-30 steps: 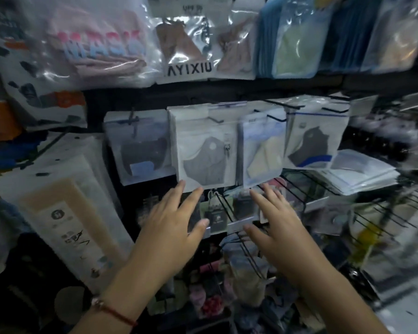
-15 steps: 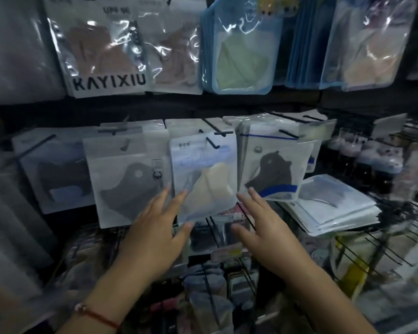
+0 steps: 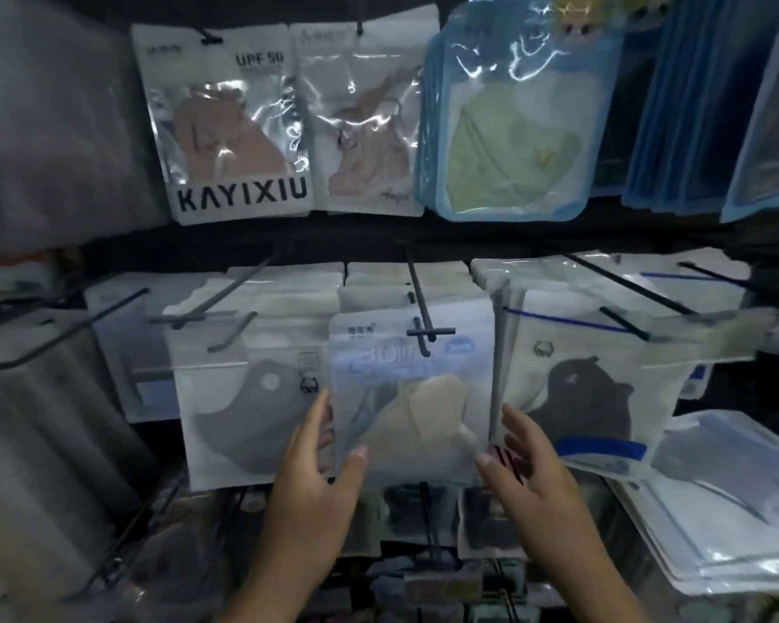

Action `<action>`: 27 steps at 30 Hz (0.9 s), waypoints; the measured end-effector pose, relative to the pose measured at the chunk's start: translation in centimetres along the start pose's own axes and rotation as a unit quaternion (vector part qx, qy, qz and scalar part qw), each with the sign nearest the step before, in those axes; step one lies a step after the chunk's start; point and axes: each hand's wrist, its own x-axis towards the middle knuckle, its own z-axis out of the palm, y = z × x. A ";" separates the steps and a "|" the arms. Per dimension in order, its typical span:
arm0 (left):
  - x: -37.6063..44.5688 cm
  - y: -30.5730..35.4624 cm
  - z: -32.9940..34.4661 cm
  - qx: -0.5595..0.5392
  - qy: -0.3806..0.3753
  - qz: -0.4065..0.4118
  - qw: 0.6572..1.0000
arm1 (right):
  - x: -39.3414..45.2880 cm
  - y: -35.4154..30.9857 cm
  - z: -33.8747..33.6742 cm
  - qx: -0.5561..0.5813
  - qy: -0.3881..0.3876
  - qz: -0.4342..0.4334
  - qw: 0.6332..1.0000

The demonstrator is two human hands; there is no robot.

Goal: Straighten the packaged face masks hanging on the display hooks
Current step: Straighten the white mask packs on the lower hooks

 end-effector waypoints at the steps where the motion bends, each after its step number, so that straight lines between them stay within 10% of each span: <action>1: 0.2 -0.1 0.3 -0.014 0.005 -0.011 1.000 | 0.5 0.4 0.2 0.013 0.000 0.000 1.000; 12: 1.3 -1.5 0.9 -0.115 0.068 0.010 0.991 | 1.9 1.5 1.5 0.048 0.097 -0.065 0.992; 27: 1.3 -2.4 0.6 -0.210 0.036 -0.009 0.977 | 3.0 2.3 1.4 0.164 -0.013 -0.031 0.986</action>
